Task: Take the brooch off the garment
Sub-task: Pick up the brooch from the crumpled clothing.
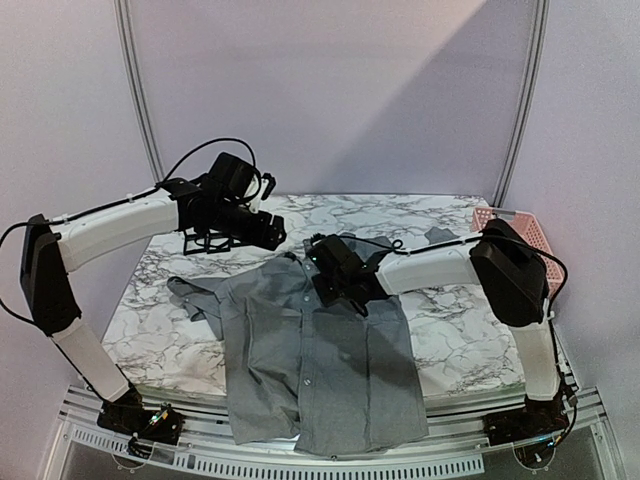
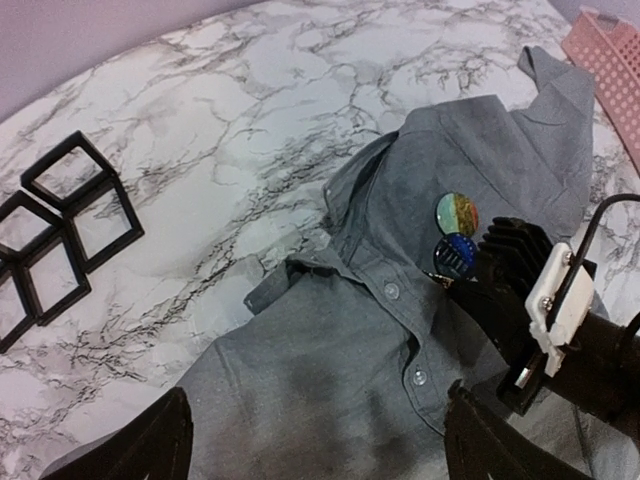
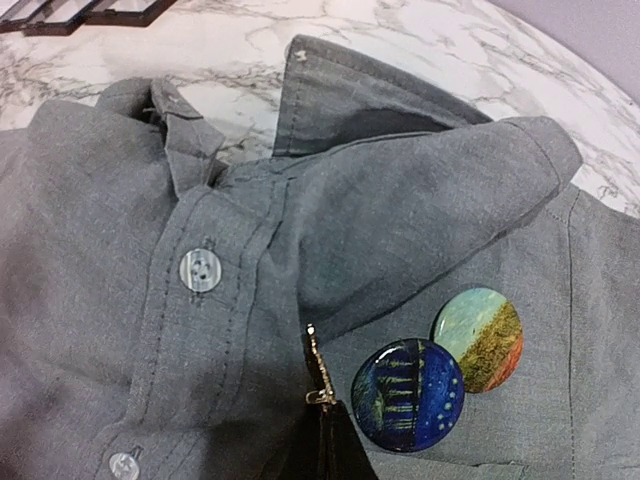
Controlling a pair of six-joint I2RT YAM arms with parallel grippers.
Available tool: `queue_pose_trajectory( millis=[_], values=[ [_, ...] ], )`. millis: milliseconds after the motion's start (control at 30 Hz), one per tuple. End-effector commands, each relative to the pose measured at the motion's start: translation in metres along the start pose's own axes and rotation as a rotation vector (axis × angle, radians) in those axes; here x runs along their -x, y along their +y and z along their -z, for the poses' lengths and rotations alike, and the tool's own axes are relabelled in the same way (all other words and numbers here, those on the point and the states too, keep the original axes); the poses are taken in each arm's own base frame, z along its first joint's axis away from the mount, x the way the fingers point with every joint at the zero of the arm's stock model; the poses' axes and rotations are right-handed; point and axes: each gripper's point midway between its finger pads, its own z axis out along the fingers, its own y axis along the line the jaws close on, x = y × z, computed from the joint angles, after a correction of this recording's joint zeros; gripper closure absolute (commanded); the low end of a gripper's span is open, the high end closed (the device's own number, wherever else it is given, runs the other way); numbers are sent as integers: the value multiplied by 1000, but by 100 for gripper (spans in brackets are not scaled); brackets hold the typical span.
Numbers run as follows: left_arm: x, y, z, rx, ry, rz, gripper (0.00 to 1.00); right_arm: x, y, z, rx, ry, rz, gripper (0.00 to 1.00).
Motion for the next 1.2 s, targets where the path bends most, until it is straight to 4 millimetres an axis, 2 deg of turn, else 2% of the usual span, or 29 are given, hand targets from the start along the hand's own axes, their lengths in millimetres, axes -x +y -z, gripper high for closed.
queue_pose_trajectory(
  millis=[0, 233, 600, 900, 1033, 1167],
  values=[
    [-13, -22, -9, -94, 72, -63, 13, 0, 16, 21, 170, -13, -55, 100],
    [-35, -49, -25, -211, 181, -77, 13, 13, 21, 43, 322, -70, -132, 100],
    [-53, -53, -41, -208, 251, -48, 14, 25, 22, 71, 410, -138, -177, 100],
    [-53, -47, -43, -179, 251, -65, 14, 37, 19, 87, 444, -192, -223, 100],
    [-51, -55, -38, -239, 235, -101, 14, 41, 17, 92, 476, -215, -245, 100],
    [-50, -71, -28, -372, 197, -150, 15, 43, 13, 99, 546, -239, -273, 100]
  ],
)
